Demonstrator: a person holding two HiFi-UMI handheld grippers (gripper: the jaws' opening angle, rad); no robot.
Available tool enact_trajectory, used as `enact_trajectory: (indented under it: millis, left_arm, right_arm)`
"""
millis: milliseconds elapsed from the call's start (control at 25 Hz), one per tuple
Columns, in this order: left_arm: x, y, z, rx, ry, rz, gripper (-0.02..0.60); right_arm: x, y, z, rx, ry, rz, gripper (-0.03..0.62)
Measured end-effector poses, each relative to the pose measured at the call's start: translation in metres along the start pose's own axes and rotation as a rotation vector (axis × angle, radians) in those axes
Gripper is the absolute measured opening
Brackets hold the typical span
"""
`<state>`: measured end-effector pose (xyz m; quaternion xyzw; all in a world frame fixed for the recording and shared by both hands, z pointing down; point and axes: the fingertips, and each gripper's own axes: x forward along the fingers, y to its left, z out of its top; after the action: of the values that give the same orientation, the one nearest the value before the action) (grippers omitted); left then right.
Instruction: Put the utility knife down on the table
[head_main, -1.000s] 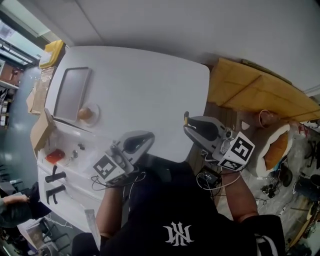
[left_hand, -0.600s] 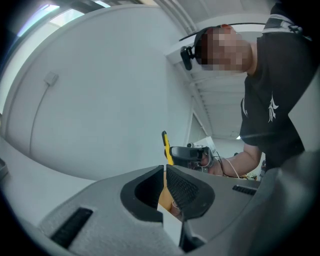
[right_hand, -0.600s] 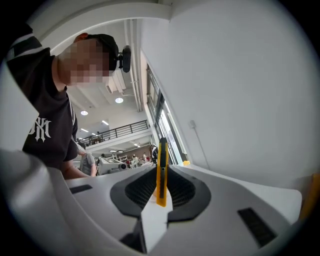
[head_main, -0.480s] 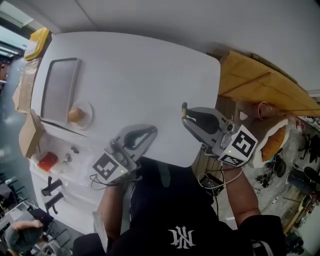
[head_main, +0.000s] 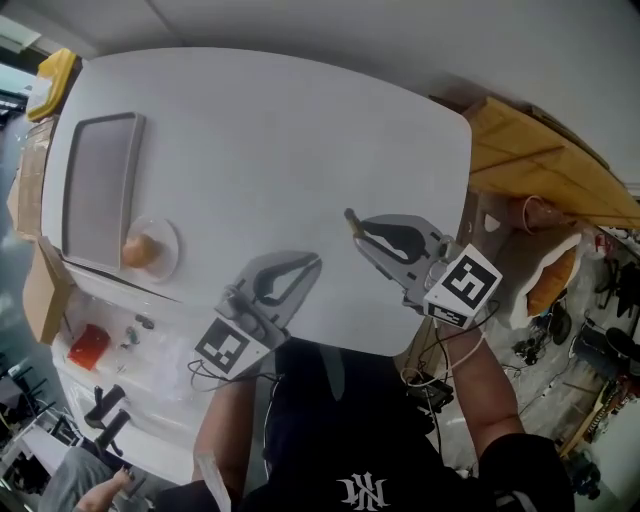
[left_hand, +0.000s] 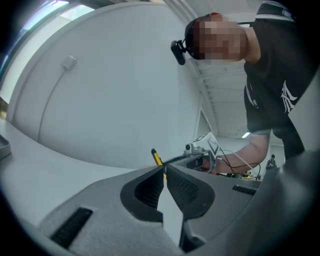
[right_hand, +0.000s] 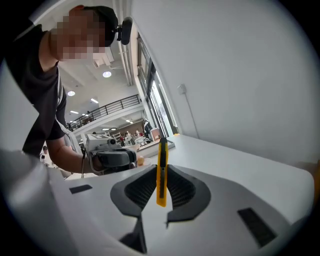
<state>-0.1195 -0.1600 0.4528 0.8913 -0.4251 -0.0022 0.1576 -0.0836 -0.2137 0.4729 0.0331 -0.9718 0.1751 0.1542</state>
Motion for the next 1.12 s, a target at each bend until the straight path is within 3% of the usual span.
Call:
enact_trajectory:
  millis: [400,760,1120]
  left_arm:
    - [-0.006,0.041,-0.049,-0.039,-0.009,0.031,0.018]
    - [-0.011,0.055,-0.069,-0.062,-0.009,0.027,0.018]
    - [-0.019,0.063,-0.077,-0.059,-0.013,0.039,0.018]
  right_arm:
    - [0.058,-0.031,-0.085,-0.013,0.286,0.012,0.054]
    - [0.082,-0.037,-0.117,-0.088,0.472,-0.008,0.054]
    - [0.093,-0.040,-0.135,-0.165,0.587,-0.022,0.054]
